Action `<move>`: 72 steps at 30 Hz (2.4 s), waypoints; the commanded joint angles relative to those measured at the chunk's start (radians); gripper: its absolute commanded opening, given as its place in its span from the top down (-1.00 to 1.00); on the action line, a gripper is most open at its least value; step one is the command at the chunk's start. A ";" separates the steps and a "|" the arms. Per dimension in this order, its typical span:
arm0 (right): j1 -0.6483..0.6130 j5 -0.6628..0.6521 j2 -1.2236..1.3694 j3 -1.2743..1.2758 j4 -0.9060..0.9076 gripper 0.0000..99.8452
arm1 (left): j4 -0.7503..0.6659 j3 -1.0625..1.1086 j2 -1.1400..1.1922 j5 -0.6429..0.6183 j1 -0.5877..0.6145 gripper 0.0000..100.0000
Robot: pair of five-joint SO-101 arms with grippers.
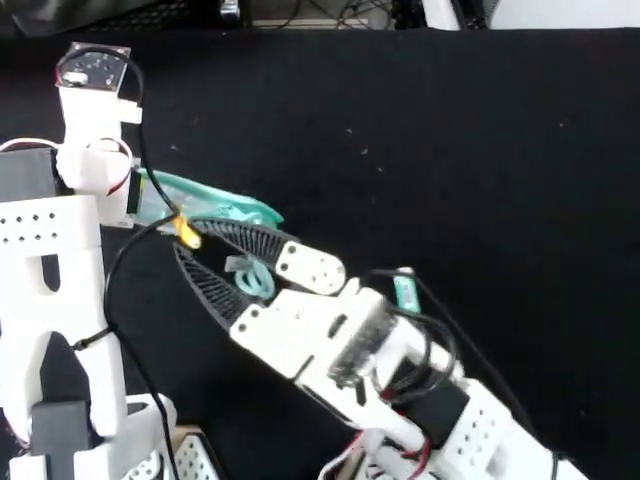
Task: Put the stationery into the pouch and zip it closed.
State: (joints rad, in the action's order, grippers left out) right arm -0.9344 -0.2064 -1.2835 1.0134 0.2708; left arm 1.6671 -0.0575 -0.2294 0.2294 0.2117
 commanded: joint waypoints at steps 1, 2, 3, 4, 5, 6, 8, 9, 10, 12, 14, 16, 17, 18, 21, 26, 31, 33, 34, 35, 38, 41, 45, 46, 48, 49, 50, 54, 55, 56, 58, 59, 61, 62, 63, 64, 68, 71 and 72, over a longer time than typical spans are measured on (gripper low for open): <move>0.044 0.003 -0.002 0.022 0.002 0.97 | 0.003 0.025 0.015 0.003 0.018 0.94; 0.060 0.003 -0.002 0.024 0.002 0.96 | 0.003 0.025 0.015 0.003 0.018 0.94; 0.071 0.003 -0.001 0.025 0.005 0.92 | 0.003 0.025 0.015 0.003 0.018 0.94; 0.080 0.005 0.004 0.021 0.009 0.86 | 0.003 0.025 0.015 0.003 0.018 0.94; 0.087 0.005 0.015 0.016 0.009 0.78 | 0.003 0.025 0.015 0.003 0.018 0.94; 0.092 0.006 0.035 -0.001 0.011 0.70 | 0.003 0.025 0.015 0.003 0.018 0.94; 0.092 0.006 0.088 -0.048 0.025 0.59 | 0.003 0.025 0.015 0.003 0.018 0.94; 0.092 0.006 0.124 -0.088 0.044 0.59 | 0.003 0.025 0.015 0.003 0.018 0.94; 0.092 0.009 0.163 -0.134 0.066 0.61 | 0.003 0.025 0.015 0.003 0.018 0.94; 0.103 0.011 0.252 -0.242 0.107 0.64 | 0.003 0.025 0.015 0.003 0.018 0.94; 0.123 0.012 0.334 -0.354 0.149 0.64 | 0.003 0.025 0.015 0.003 0.019 0.94; 0.158 0.012 0.386 -0.463 0.207 0.64 | 0.003 0.025 0.015 0.003 0.022 0.94; 0.181 0.012 0.390 -0.512 0.247 0.64 | 0.003 0.025 0.015 0.003 0.024 0.94; 0.207 0.012 0.386 -0.558 0.296 0.64 | 0.003 0.025 0.015 0.003 0.024 0.94; 0.345 0.012 0.338 -0.659 0.457 0.65 | 0.005 0.025 0.015 0.003 0.025 0.94; 0.664 0.009 0.282 -0.588 0.710 0.90 | 0.005 0.025 0.015 0.003 0.022 0.94; 0.855 0.006 0.407 -0.383 0.856 0.87 | 0.005 0.025 0.015 0.003 0.019 0.94; 0.887 0.005 0.515 -0.337 0.899 0.75 | 0.005 0.025 0.017 0.003 0.019 0.94; 0.895 0.003 0.576 -0.325 0.919 0.67 | 0.005 0.025 0.017 0.003 0.019 0.94; 0.898 -0.006 0.638 -0.320 0.933 0.60 | 0.005 0.025 0.017 0.003 0.019 0.94; 0.899 -0.104 0.814 -0.321 0.942 0.55 | 0.005 0.025 0.017 0.003 0.022 0.94; 0.899 -0.163 0.935 -0.325 0.941 0.60 | 0.005 0.025 0.017 0.003 0.024 0.94; 0.901 -0.178 1.006 -0.321 0.905 0.59 | 0.005 0.025 0.017 0.003 0.024 0.94; 0.901 -0.176 1.018 -0.321 0.890 0.59 | 0.005 0.025 0.017 0.003 0.024 0.94; 0.901 -0.173 1.036 -0.318 0.861 0.59 | 0.005 0.025 0.017 0.003 0.024 0.94; 0.901 -0.173 1.049 -0.318 0.848 0.59 | 0.005 0.025 0.017 0.003 0.025 0.94; 0.901 -0.173 1.066 -0.320 0.841 0.60 | 0.005 0.025 0.017 0.003 0.025 0.94; 0.901 -0.172 1.162 -0.325 0.836 0.60 | 0.005 0.027 0.017 0.003 0.025 0.94; 0.901 -0.172 1.190 -0.332 0.835 0.60 | 0.005 0.027 0.017 0.003 0.025 0.94; 0.901 -0.172 1.221 -0.346 0.835 0.60 | 0.005 0.027 0.017 0.003 0.025 0.94; 0.901 -0.172 1.283 -0.383 0.835 0.60 | 0.005 0.027 0.017 0.003 0.025 0.94; 0.901 -0.172 1.314 -0.403 0.835 0.60 | 0.005 0.027 0.017 0.003 0.025 0.94; 0.901 -0.170 1.368 -0.443 0.835 0.71 | 0.005 0.027 0.017 0.003 0.025 0.94; 0.901 -0.170 1.388 -0.461 0.835 0.82 | 0.005 0.027 0.017 0.003 0.025 0.94; 0.901 -0.170 1.403 -0.476 0.835 0.96 | 0.005 0.027 0.017 0.003 0.025 0.94; 0.901 -0.170 1.408 -0.484 0.838 0.98 | 0.005 0.027 0.017 0.003 0.025 0.94; 0.901 -0.170 1.354 -0.479 0.842 0.97 | 0.005 0.027 0.017 0.003 0.025 0.94; 0.898 -0.170 1.222 -0.441 0.844 0.98 | 0.005 0.027 0.017 0.003 0.025 0.94; 0.895 -0.170 1.158 -0.424 0.853 0.98 | 0.005 0.027 0.017 0.003 0.025 0.94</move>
State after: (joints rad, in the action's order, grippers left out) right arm -0.0445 -0.3767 0.0345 0.5731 1.1116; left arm 1.6671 -0.0575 -0.2294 0.2294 0.2117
